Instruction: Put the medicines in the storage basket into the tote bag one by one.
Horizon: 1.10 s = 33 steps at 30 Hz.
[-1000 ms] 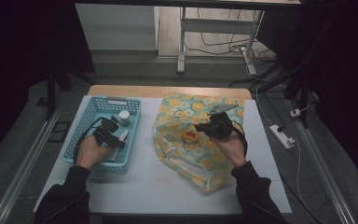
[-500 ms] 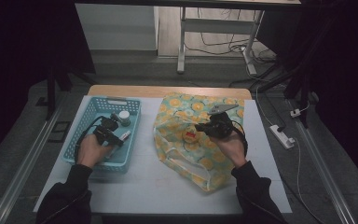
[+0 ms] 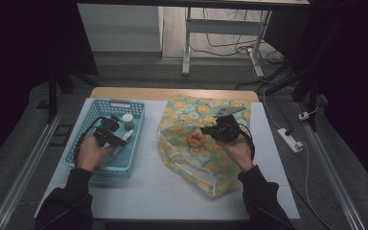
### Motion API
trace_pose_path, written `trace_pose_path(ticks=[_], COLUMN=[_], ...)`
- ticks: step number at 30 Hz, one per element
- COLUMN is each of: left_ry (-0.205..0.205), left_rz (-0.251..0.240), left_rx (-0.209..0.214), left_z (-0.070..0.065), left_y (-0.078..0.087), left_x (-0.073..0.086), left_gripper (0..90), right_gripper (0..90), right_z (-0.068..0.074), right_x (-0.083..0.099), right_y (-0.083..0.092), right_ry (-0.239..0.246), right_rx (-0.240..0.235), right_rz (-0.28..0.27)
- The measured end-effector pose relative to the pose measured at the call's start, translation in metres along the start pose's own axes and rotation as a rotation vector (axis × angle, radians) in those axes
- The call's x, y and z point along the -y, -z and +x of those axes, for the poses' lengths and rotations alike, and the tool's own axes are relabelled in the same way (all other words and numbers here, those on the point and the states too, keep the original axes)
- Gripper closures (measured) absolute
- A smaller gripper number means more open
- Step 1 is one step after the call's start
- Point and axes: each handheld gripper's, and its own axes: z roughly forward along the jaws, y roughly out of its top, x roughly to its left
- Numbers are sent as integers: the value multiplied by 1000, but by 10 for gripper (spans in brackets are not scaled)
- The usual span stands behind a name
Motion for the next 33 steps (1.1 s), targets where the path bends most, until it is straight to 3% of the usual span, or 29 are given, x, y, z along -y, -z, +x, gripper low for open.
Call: trace_pose_path(ticks=[9,16,21,33], left_ry=[-38,-71,-72,-106], left_rz=[-97,-138,-174,-230], left_rx=[8,13,19,55], left_z=[2,0,-3,-23], left_y=[19,32,41,57], left_x=[2,3,5,3], left_gripper=[722,722,722,722], right_gripper=[900,900,900,900], right_z=[1,0,1,1], right_x=[-1,-1,-1,-2], right_y=[2,2,2,3], right_ry=[-1,-2,0,0], right_rx=[2,3,3,4], right_rz=[-8,-9,-8,-13])
